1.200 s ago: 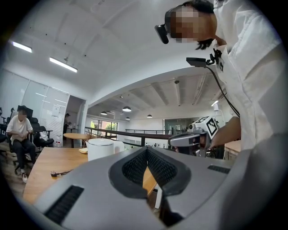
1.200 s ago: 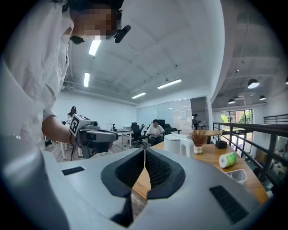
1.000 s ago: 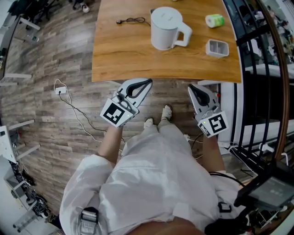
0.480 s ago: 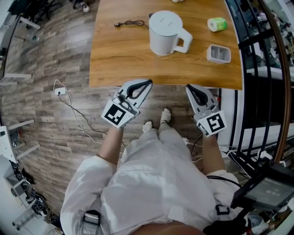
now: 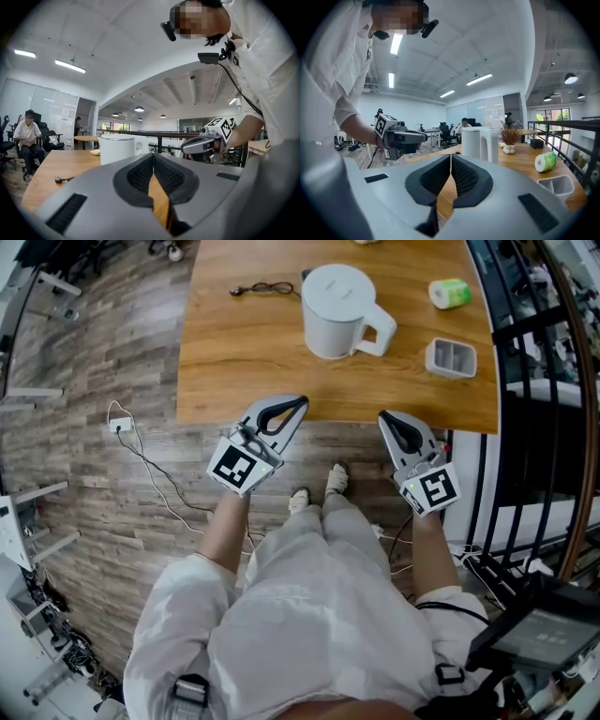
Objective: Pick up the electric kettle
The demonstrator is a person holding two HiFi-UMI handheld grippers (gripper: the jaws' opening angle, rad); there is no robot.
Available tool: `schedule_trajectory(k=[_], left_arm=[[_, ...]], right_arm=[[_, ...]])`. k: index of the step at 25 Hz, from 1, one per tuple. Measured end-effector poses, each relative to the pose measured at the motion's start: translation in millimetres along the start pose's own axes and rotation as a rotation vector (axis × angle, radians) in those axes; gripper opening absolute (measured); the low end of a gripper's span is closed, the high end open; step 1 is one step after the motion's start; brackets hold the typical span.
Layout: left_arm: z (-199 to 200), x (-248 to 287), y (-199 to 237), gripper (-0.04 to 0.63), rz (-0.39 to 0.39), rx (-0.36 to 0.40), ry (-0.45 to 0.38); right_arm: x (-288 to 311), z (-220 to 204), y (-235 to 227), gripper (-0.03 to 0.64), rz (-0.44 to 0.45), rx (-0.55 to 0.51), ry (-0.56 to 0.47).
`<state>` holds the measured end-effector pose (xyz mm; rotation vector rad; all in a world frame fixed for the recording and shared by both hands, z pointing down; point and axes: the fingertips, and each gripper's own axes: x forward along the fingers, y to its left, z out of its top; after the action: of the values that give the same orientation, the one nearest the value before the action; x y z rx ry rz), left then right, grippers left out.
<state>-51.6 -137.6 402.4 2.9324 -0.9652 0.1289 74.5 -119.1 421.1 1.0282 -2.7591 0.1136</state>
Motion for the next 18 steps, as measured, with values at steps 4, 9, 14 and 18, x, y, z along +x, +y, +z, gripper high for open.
schedule_trajectory(k=[4,9,14,18], left_arm=[[-5,9,11,0.008,0.003,-0.011,-0.007],[-13,20,24,0.009,0.014,-0.009,-0.012],[-18,26,29,0.009,0.022,-0.005,-0.010],[-21,30,33,0.011,0.025,-0.021,-0.001]], right_arm=[[6,-6,-15,0.012,-0.003,0.002,-0.003],[15,-14,-31,0.014,0.003,0.013,-0.018],[19,-17,-37,0.014,0.017,0.015,-0.021],[22,-19,-43,0.015,0.020,0.037,-0.027]])
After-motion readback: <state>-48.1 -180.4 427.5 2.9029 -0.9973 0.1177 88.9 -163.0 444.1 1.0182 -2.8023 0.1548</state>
